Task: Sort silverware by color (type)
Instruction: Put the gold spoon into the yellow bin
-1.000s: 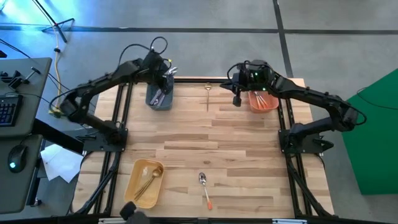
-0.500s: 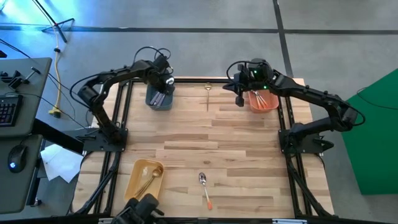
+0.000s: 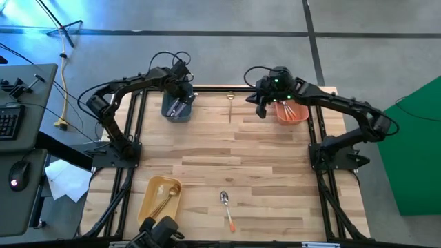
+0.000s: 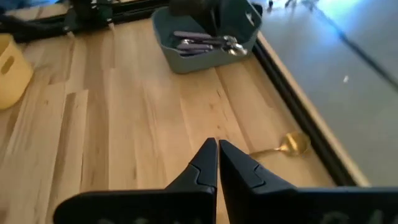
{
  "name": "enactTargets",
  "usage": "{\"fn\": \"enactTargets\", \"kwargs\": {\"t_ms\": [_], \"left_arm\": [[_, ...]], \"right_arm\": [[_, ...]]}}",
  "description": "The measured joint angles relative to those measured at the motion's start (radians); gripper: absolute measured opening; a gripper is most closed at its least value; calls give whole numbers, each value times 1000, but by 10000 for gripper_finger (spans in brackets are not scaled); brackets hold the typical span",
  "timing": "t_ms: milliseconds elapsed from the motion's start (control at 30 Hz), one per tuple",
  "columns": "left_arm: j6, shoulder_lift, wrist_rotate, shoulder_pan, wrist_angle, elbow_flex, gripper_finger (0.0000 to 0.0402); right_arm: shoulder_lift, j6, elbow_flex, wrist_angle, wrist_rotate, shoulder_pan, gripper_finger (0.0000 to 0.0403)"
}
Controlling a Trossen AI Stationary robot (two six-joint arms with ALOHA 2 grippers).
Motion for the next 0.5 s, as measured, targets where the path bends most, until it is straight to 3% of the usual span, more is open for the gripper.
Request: {"fn": "enactTargets", "kwargs": {"t_ms": [200, 400, 500], "left_arm": [[11, -112, -7, -30, 164, -115, 145], [105, -223, 155, -90, 329, -208, 113], [175, -208, 169, -125, 390, -203, 81]], "right_arm": [[159, 126, 8, 91, 46, 0, 8], [284, 125, 88, 84, 90, 0, 51], [313, 91, 116, 79, 94, 0, 56]]}}
